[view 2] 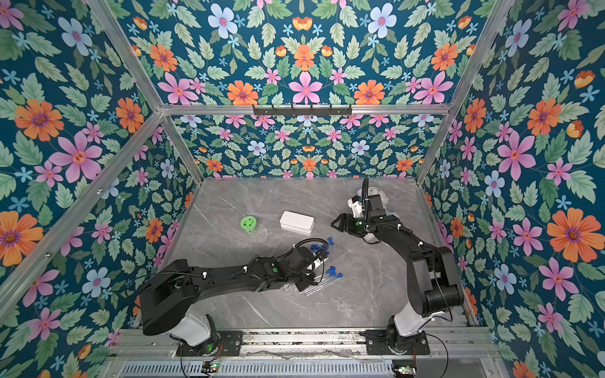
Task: Remove stoppers from test tubes
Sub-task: Pick up the test tube at the center of the board.
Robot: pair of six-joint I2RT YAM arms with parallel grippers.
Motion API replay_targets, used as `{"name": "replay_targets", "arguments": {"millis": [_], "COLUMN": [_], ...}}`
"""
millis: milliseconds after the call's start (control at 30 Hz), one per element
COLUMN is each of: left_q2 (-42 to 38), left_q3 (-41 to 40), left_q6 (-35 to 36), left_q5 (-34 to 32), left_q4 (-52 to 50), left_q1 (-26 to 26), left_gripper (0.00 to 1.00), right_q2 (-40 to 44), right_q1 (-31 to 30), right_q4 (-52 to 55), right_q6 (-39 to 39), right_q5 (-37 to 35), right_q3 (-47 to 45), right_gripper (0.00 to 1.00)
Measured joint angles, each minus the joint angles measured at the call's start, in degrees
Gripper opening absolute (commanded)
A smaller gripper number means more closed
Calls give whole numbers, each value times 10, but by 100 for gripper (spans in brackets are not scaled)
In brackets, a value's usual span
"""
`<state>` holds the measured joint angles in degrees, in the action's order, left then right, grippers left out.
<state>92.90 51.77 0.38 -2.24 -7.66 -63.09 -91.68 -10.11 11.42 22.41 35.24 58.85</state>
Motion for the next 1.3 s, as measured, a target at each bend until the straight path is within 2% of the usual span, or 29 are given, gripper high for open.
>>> {"name": "replay_targets", "arguments": {"millis": [467,933,1300], "left_q2": [78,100,103], "left_q3": [40,47,50], "left_q6": [14,25,26], "left_q5": [4,-6,-4], "left_q4": [-2,-14,-14], "left_q1": [0,0,0], "left_gripper": [33,32,24], "right_q2": [1,5,32], "right_q1": [10,12,24], "right_q4": [-22,-27,-35], "right_q6": [21,27,31], "right_q5": [8,12,3], "right_q3": [-7,-11,-29], "right_gripper": [81,81,81]}}
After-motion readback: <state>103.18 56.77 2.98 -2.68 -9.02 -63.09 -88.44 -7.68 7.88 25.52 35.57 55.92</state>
